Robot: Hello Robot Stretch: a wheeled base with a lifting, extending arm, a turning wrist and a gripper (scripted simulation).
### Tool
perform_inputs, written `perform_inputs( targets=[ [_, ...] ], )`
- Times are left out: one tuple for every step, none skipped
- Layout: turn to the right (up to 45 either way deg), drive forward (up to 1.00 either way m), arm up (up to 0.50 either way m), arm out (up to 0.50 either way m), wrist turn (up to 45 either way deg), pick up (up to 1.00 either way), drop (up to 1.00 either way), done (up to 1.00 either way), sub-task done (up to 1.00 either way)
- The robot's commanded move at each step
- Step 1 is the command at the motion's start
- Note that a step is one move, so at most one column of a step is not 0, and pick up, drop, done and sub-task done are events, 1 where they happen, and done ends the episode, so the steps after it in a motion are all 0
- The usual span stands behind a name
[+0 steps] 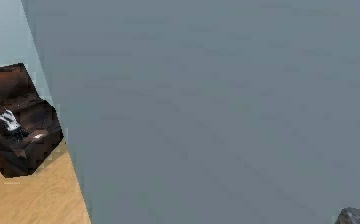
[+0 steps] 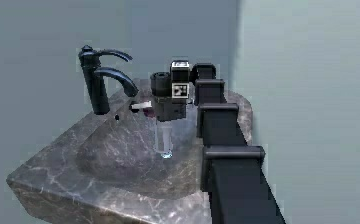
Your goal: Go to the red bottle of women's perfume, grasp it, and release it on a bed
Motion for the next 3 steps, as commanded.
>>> perform_inputs(
  targets=[
    [0.0, 0.00, 0.00, 0.00, -45.0, 0.00, 0.00, 0.00, 0.00],
    [0.0, 0.00, 0.00, 0.00, -45.0, 0.00, 0.00, 0.00, 0.00],
    [0.0, 0.00, 0.00, 0.00, -21.0, 0.00, 0.00, 0.00, 0.00]
  ],
)
